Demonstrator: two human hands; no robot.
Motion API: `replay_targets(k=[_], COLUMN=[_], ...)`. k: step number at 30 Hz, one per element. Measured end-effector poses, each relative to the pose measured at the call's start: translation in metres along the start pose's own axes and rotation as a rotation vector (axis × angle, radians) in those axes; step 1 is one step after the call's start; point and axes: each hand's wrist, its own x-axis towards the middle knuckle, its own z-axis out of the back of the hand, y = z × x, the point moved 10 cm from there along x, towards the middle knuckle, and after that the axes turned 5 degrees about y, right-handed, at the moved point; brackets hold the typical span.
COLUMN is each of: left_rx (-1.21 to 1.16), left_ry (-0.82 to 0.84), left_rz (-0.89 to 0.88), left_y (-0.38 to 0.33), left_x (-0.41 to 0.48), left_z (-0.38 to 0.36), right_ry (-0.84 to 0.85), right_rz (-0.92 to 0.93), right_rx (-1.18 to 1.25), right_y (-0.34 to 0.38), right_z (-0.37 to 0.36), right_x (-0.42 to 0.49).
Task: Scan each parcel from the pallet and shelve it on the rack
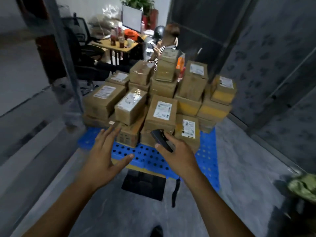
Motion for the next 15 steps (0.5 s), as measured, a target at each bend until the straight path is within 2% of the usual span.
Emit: replay_targets(k=[5,10,15], left_rx=[-0.047,-0.086,0.089], left_ry=[0.090,0.334,0.403], left_rz=[-0.096,-0.162,-0.137], left_y=[-0.045,-0.072,-0.061], left_x=[0.079,0.122,0.169], left_z=[-0.094,-0.236,-0.330], right_ry=[-0.038,-0.081,-0.054], right_rz=[-0.113,-0.253,-0.332], right_rx=[0.004,-0.050,-0.165], right_y=[-0.099,-0.198,-0.258], right_z=[0.063,0.116,0.140], right_x=[0.037,0.057,0.070])
